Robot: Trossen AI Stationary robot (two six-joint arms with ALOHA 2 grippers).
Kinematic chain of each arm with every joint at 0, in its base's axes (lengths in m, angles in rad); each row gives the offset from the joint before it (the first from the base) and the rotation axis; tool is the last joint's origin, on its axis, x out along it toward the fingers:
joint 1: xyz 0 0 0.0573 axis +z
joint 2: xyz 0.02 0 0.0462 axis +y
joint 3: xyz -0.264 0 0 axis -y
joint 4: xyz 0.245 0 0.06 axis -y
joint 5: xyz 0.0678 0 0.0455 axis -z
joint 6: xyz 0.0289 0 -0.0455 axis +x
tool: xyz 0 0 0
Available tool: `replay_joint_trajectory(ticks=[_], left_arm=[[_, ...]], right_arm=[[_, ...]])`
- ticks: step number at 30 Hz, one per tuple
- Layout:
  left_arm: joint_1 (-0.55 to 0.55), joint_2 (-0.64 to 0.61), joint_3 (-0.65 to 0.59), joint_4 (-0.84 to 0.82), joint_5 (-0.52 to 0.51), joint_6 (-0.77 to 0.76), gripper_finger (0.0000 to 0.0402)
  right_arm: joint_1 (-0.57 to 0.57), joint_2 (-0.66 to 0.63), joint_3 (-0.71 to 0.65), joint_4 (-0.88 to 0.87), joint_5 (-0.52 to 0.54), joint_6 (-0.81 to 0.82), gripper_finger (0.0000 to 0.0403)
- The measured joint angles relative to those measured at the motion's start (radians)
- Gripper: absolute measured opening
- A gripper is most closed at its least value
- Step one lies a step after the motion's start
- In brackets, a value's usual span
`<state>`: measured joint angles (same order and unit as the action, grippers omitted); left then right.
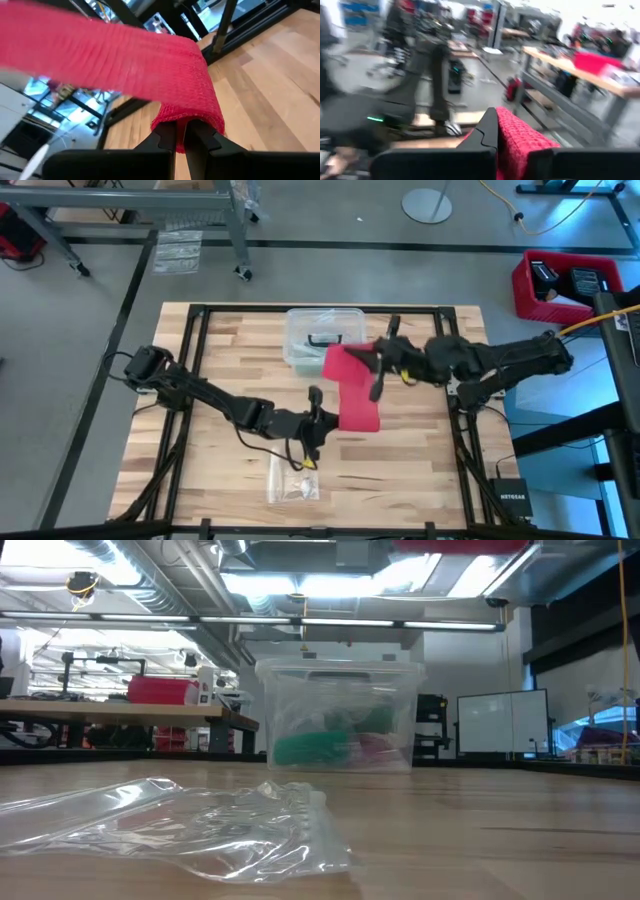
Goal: Roll bandage
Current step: Roll the red bandage
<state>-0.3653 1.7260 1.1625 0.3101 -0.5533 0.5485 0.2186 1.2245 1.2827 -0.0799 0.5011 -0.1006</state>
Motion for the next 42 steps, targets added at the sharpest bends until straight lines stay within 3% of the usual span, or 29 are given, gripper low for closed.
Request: replay_joint_trajectory(ticks=[12,21,26,30,35,42], left_arm=[[-0.094,-0.001,0.000,0.111,-0.108,0.137,0.0011],[-0.155,-0.005,0.000,0.281,-0.176,0.431,0.0011],[-0.177,-0.024,0.001,0.329,-0.197,0.553,0.0011],[-0.181,-0.042,0.012,0.327,-0.227,0.592,0.0011],[-0.182,-0.056,0.014,0.324,-0.265,0.598,0.0011],[-0.145,-0.058,0.015,0.223,-0.353,0.404,0.0011]], right_arm=[[-0.196,-0.001,0.000,-0.214,-0.023,0.122,0.0003],[-0.287,0.036,0.000,-0.382,-0.172,0.255,0.0003],[-0.286,0.078,0.000,-0.447,-0.183,0.338,0.0009],[-0.287,0.110,0.000,-0.488,-0.270,0.409,0.0057],[-0.284,0.121,0.000,-0.560,-0.277,0.434,0.0145],[-0.285,0.087,0.000,-0.599,-0.338,0.465,0.0221]])
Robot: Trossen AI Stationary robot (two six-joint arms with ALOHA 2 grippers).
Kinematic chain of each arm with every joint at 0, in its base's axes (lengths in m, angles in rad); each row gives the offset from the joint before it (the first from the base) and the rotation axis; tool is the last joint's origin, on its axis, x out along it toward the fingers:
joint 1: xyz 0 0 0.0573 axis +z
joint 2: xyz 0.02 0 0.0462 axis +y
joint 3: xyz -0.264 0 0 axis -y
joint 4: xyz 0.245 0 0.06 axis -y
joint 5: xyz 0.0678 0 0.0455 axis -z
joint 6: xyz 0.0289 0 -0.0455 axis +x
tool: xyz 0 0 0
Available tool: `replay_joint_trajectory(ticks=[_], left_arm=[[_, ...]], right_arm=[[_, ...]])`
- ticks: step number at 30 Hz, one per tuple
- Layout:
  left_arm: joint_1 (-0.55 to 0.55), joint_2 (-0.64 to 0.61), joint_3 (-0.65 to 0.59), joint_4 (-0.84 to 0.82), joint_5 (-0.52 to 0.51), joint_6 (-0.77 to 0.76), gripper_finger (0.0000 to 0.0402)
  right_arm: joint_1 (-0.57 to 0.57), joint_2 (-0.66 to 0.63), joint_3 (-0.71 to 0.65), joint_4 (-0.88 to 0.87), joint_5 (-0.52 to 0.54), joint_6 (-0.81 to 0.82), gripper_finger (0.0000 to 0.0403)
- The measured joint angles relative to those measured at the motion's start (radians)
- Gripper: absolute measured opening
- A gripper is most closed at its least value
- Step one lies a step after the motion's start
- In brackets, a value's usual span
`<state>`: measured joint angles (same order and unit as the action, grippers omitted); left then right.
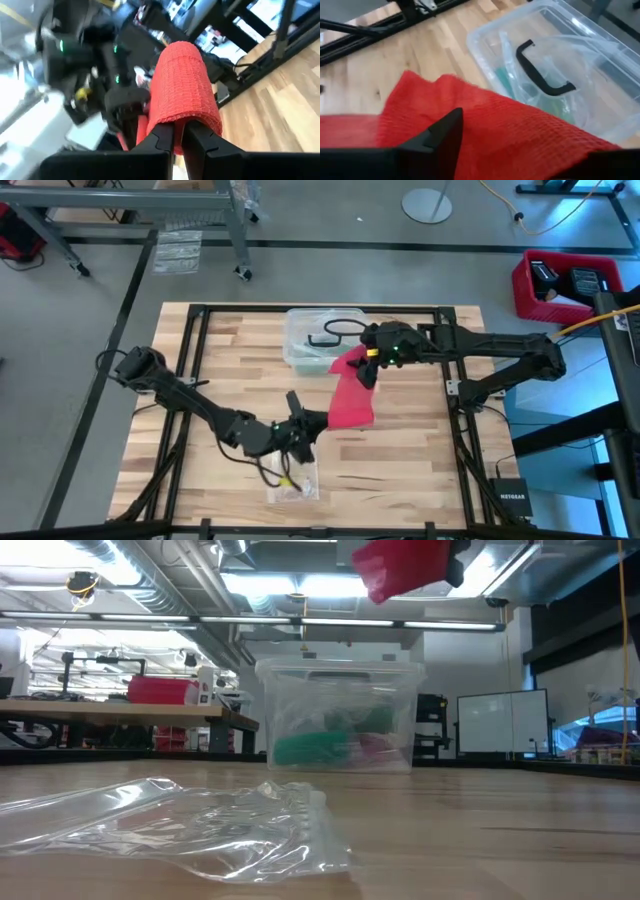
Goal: Roll bandage
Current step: Roll the red bandage
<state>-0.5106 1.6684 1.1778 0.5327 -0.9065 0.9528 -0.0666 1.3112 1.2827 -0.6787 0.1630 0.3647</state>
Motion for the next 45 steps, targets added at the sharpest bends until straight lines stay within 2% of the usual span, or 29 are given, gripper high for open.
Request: replay_joint_trajectory(ticks=[3,7,10,17,23,33,38,40,45], left_arm=[[0.021,-0.015,0.000,-0.004,0.026,-0.093,0.0011],[0.020,-0.095,0.000,-0.017,0.151,-0.196,0.0010],[0.022,-0.175,0.000,-0.114,0.187,-0.274,0.0010],[0.086,-0.298,0.000,-0.432,0.207,-0.482,0.0010],[0.090,-0.313,0.000,-0.574,0.232,-0.509,0.0010],[0.091,-0.301,0.000,-0.718,0.231,-0.599,0.0011],[0.097,-0.300,-0.006,-0.751,0.228,-0.618,0.0010],[0.100,-0.300,-0.024,-0.754,0.228,-0.633,0.0010],[0.113,-0.299,-0.068,-0.754,0.228,-0.670,0.0010]], right_arm=[[0.000,-0.001,0.000,-0.044,-0.001,-0.013,0.0231],[0.001,-0.002,0.000,-0.101,0.064,-0.025,0.0232],[0.001,-0.002,0.000,-0.083,0.078,-0.025,0.0232],[0.000,-0.001,0.000,0.048,0.019,-0.099,0.0232],[0.000,-0.010,-0.001,0.235,0.037,0.012,0.0232],[0.000,-0.028,-0.002,0.626,-0.237,0.262,0.0232],[0.000,-0.044,-0.002,0.797,-0.428,0.301,0.0232],[0.000,-0.056,-0.001,0.862,-0.474,0.315,0.0232],[0.000,-0.107,-0.001,0.897,-0.592,0.357,0.0232]])
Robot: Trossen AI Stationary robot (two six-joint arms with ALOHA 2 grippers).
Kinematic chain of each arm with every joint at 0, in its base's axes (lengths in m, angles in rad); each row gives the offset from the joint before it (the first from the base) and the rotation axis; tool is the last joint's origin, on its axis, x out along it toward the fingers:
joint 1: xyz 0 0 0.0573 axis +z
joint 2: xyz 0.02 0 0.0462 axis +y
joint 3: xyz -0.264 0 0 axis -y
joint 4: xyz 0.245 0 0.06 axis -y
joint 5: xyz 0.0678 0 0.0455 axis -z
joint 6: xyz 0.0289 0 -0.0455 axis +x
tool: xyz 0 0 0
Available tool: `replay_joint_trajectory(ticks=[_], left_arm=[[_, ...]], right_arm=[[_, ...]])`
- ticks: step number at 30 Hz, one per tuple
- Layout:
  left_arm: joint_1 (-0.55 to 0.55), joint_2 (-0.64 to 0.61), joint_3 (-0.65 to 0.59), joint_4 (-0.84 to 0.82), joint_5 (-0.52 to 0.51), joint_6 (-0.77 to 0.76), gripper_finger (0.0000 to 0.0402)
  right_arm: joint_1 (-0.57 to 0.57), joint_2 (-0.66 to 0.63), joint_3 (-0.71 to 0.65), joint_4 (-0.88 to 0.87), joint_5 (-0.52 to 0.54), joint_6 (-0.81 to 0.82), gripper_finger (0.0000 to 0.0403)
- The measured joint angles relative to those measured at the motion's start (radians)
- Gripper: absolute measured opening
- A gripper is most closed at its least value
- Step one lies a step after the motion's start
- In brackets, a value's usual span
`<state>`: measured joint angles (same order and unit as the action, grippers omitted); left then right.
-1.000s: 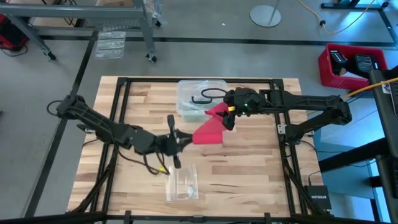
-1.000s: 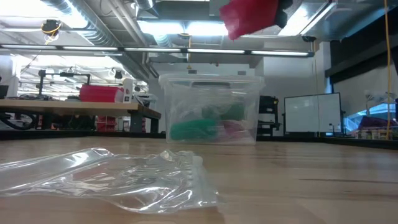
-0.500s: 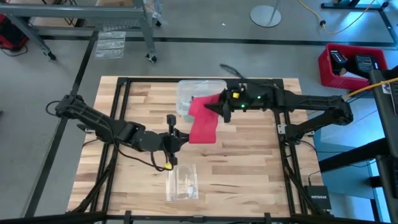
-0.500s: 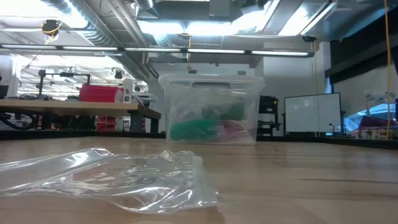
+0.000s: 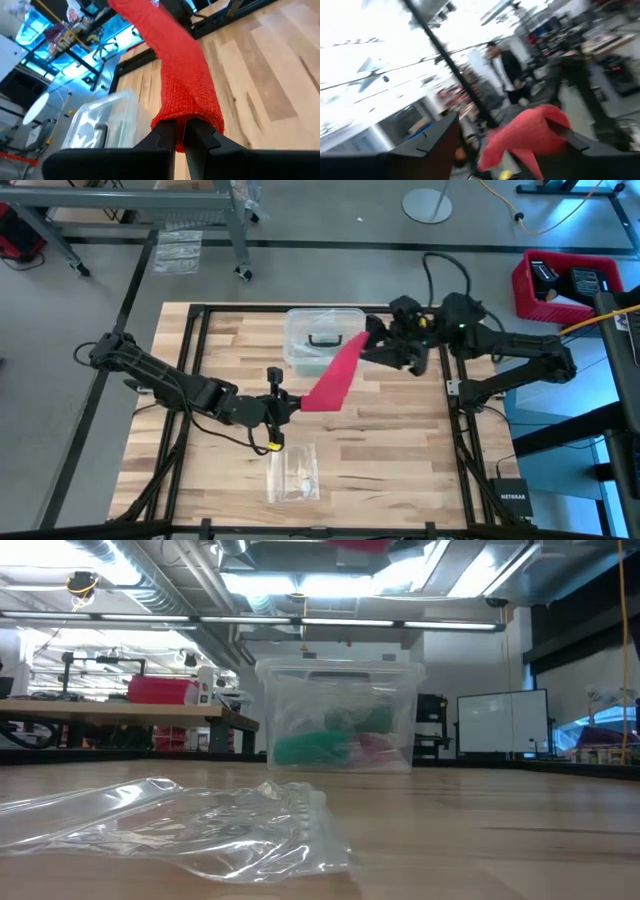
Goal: Roll bandage
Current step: Roll the red bandage
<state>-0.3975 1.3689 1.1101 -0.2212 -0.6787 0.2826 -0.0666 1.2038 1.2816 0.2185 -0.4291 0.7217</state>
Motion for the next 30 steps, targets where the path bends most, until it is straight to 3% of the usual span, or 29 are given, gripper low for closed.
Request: replay_joint_trajectory(ticks=[3,5,11,15,18,26,30], left_arm=[[0.008,0.000,-0.007,-0.005,-0.001,-0.019,0.0010],[0.009,0.001,-0.007,0.006,0.016,-0.022,0.0010],[0.007,0.017,-0.007,0.078,0.123,-0.018,0.0010],[0.010,0.061,-0.007,0.148,0.202,-0.041,0.0010],[0.015,0.086,-0.007,0.151,0.235,-0.093,0.0010],[0.049,0.109,-0.008,-0.022,0.202,-0.253,0.0010],[0.078,0.117,-0.008,-0.053,0.200,-0.279,0.0010]], right_arm=[[0.001,-0.031,0.000,-0.052,-0.059,-0.011,0.0232],[0.001,-0.054,0.000,-0.098,-0.026,-0.019,0.0232],[-0.023,-0.096,0.002,-0.176,0.338,-0.143,0.0232],[-0.085,-0.069,0.002,-0.236,0.435,-0.259,0.0232],[-0.137,-0.041,0.002,-0.394,0.421,-0.322,0.0232],[-0.196,0.008,0.001,-0.985,0.219,-0.339,0.0232],[-0.196,0.003,0.000,-1.114,0.160,-0.337,0.0232]])
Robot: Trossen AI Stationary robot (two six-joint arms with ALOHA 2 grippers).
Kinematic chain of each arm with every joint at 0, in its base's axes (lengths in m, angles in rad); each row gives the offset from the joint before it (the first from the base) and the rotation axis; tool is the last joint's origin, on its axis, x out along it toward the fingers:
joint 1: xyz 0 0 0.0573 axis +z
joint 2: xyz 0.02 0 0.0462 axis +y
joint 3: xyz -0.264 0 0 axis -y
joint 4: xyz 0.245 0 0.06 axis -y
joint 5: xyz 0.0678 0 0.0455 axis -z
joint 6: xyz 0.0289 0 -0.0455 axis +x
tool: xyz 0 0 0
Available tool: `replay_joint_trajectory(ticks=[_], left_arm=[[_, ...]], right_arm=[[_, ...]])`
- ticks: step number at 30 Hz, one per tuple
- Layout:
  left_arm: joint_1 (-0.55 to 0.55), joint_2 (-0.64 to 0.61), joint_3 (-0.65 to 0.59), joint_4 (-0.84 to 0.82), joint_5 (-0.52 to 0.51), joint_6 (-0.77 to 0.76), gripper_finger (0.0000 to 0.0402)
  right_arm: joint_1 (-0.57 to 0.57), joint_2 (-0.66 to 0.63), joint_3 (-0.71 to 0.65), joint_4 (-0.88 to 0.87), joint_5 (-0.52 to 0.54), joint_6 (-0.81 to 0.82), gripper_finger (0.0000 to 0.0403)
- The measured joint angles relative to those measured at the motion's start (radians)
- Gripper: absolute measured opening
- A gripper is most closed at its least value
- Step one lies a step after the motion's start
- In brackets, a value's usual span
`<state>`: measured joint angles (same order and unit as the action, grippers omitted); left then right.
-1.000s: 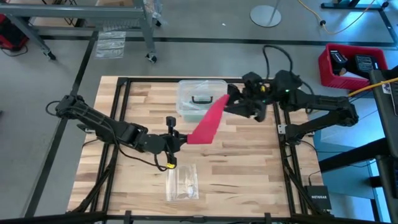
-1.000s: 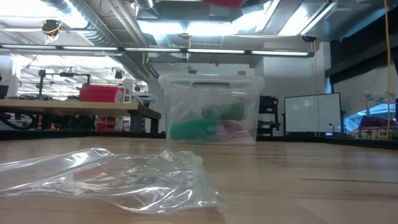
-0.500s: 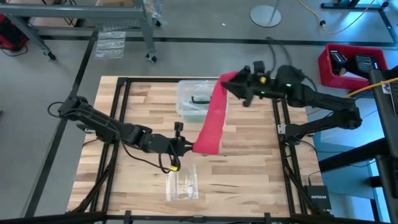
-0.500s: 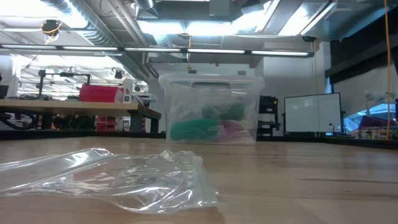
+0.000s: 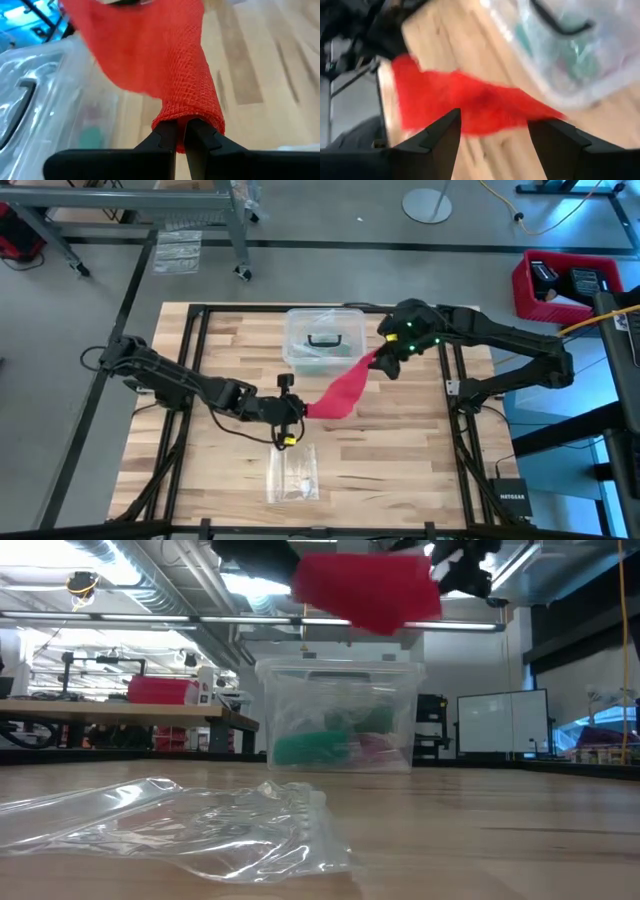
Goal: Roll bandage
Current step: Roll the red bandage
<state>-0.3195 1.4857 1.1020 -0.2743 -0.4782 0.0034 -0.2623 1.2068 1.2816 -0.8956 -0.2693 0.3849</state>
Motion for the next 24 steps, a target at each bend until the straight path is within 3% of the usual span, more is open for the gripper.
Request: replay_joint_trajectory(ticks=[4,9,14,24], left_arm=[[0.009,0.000,0.000,0.029,0.027,0.015,0.0010],[0.006,0.000,0.000,0.032,0.144,0.022,0.0010],[-0.002,-0.023,0.024,0.062,0.150,0.054,0.0010],[0.043,-0.099,0.138,0.094,0.139,0.126,0.0011]], right_arm=[[0.000,-0.021,0.000,-0.060,-0.031,-0.001,0.0232],[0.000,-0.053,0.000,-0.043,0.082,-0.046,0.0232],[0.037,-0.070,0.000,-0.041,0.167,-0.120,0.0232],[0.267,-0.192,-0.049,0.106,0.375,-0.228,0.0232]])
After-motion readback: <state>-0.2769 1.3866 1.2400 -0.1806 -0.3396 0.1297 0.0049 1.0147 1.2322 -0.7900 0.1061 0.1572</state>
